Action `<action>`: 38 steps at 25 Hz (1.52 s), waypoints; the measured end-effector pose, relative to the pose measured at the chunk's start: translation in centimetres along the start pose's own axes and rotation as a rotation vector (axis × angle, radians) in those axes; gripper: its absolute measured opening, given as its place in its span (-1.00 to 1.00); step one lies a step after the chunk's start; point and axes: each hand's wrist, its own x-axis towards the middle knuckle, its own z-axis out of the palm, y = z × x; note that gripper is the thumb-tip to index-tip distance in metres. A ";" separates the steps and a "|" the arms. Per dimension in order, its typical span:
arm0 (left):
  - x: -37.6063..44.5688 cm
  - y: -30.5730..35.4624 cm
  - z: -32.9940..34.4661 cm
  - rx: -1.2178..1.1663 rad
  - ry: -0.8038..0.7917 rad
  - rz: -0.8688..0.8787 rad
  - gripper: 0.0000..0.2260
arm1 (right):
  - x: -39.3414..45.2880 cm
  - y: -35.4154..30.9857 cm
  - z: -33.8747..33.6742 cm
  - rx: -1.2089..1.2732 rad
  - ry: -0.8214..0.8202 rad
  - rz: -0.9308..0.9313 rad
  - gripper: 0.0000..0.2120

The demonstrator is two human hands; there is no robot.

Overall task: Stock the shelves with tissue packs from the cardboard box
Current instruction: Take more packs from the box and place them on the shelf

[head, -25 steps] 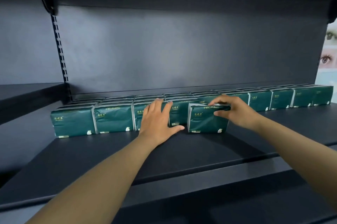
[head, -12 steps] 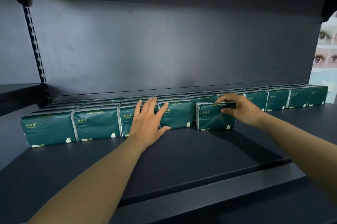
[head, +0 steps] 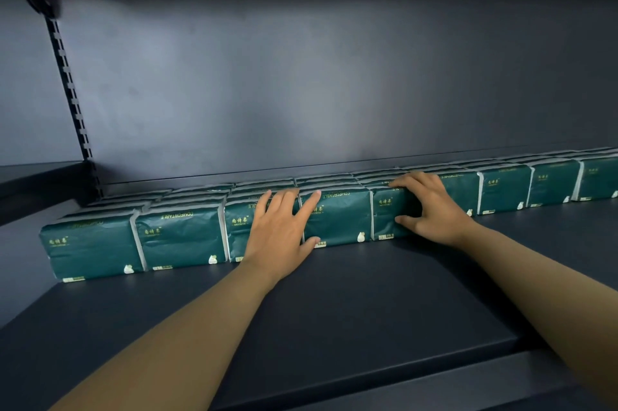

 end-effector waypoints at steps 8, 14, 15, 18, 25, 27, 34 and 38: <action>0.0 0.2 -0.4 0.054 -0.079 -0.016 -0.29 | -0.7 -0.7 0.0 -0.252 -0.058 0.019 -0.35; -2.0 1.8 -6.0 0.063 -0.225 -0.117 -0.30 | -5.4 -3.9 -4.5 -0.196 0.163 0.069 -0.38; -2.6 2.6 -7.4 0.037 -0.217 -0.111 -0.31 | -6.9 -4.4 -5.6 -0.183 0.184 0.062 -0.40; -4.5 5.8 -12.5 -0.037 -0.190 -0.106 -0.33 | -12.5 -5.9 -9.0 -0.190 0.182 0.047 -0.46; -14.2 14.9 -21.1 -0.185 -0.175 -0.215 -0.38 | -26.5 -7.8 -13.1 -0.127 0.093 0.108 -0.52; -18.5 17.9 -21.8 -0.187 -0.206 -0.149 -0.40 | -31.0 -7.4 -13.0 -0.123 0.036 0.145 -0.53; -31.1 28.8 -19.4 -0.295 -0.511 -0.091 -0.42 | -44.5 -1.9 -8.7 -0.125 -0.231 0.238 -0.53; -36.6 34.8 -17.2 -0.391 -0.772 -0.157 -0.42 | -50.7 2.0 -5.8 -0.081 -0.354 0.273 -0.52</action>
